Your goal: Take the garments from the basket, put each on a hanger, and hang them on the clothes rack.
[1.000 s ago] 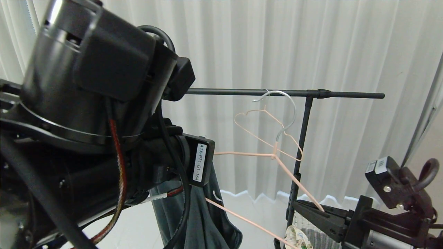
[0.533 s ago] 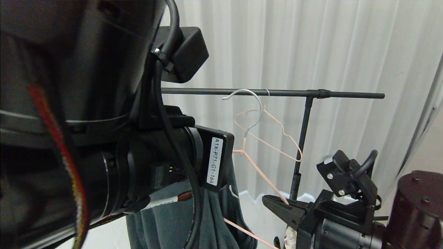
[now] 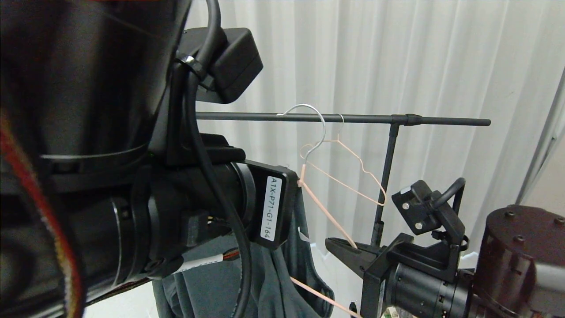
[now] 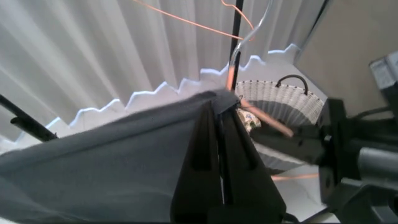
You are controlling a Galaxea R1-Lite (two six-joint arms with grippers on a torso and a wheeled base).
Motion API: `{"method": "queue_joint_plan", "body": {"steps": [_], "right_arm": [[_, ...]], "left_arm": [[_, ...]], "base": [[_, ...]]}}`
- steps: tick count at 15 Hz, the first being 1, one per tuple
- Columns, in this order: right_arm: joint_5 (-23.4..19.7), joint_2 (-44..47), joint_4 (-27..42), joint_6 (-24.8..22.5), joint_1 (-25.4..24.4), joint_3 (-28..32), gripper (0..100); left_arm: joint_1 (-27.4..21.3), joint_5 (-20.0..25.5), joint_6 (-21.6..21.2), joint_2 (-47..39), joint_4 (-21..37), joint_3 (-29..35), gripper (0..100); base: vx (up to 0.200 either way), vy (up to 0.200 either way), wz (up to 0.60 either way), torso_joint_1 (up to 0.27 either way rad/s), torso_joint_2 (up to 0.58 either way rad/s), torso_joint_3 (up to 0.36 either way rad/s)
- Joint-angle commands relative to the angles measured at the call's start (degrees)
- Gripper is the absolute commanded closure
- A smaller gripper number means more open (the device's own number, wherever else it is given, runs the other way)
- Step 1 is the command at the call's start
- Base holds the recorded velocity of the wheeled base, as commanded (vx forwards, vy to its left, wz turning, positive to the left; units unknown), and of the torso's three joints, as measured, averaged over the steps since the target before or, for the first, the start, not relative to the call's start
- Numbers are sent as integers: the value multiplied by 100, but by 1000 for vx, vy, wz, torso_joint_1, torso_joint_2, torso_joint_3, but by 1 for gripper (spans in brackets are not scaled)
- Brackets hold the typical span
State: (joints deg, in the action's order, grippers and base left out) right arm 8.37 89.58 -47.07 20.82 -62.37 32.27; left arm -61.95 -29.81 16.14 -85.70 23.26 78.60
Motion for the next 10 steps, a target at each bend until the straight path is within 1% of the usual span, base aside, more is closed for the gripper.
{"method": "queue_joint_plan", "body": {"steps": [1,3,4,6,8,10], "right_arm": [[6,-160,-4,1,93,8,100],[6,-230,-4,1,163,34,100],[24,-256,-4,1,190,87,100],[173,-283,-4,1,190,245,100],[173,-353,-4,-8,199,254,100],[261,-520,-4,-105,251,236,100]], "left_arm": [[-1,-8,-6,141,3,-170,100],[-10,-8,-14,168,-6,-240,100],[-10,-8,-14,168,-14,-240,0],[-10,-16,-23,168,-23,-240,0],[-10,-16,-23,176,-23,-240,0],[-10,-25,-23,229,-23,-258,0]], "base": [[0,0,0,0,0,0],[0,0,0,0,0,0],[0,0,0,0,0,0],[0,0,0,0,0,0],[0,0,0,0,0,0],[0,0,0,0,0,0]]}}
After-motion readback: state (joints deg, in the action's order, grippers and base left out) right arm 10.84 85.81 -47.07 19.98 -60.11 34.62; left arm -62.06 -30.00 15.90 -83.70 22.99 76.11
